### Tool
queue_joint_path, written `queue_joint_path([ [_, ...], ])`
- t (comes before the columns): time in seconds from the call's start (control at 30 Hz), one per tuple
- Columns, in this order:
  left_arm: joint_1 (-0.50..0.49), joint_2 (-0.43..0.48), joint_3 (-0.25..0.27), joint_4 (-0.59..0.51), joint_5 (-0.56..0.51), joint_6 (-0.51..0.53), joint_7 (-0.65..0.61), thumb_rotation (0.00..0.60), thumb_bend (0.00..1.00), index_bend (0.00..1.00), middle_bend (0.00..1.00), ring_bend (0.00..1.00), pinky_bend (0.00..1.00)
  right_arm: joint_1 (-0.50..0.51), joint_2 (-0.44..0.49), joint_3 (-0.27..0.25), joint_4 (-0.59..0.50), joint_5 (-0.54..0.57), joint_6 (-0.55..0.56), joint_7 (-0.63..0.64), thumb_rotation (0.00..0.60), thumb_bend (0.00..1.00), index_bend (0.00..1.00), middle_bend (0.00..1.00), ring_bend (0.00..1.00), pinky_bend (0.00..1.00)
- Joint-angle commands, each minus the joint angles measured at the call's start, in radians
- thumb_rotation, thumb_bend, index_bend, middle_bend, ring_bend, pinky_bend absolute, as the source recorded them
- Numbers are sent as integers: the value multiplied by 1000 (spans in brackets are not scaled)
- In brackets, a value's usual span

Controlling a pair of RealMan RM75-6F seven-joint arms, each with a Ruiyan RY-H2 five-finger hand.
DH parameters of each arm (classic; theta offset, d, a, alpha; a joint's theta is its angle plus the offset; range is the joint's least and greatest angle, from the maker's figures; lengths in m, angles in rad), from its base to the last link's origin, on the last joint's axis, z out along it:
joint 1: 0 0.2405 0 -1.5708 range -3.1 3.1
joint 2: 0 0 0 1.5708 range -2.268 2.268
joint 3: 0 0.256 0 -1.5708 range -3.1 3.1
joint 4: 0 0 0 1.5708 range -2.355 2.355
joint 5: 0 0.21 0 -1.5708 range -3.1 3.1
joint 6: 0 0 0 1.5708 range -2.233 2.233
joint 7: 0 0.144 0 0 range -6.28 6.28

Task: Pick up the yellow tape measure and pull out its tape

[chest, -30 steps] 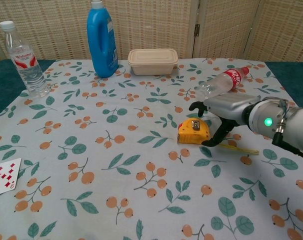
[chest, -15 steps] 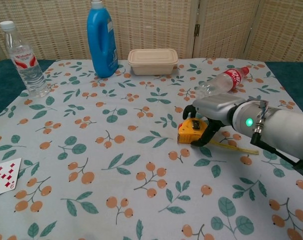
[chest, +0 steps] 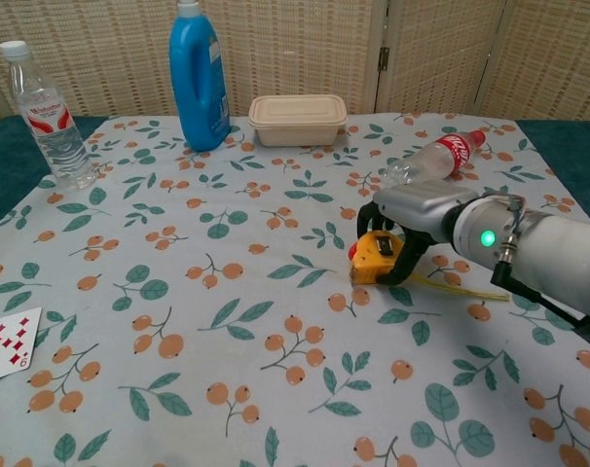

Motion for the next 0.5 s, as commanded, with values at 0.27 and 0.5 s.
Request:
queue_joint_path([
  [0.27, -142, -39, -97, -76, 29, -78, -101, 600, 311, 199, 155, 170, 0, -125, 16, 58, -65, -294, 53, 471, 599, 411, 536, 476, 327, 0],
  [0.5, -249, -101, -147, -110, 43, -132, -56, 600, 299, 185, 156, 166, 0, -160, -46, 129, -18, -350, 64, 726, 599, 411, 550, 487, 334, 0],
])
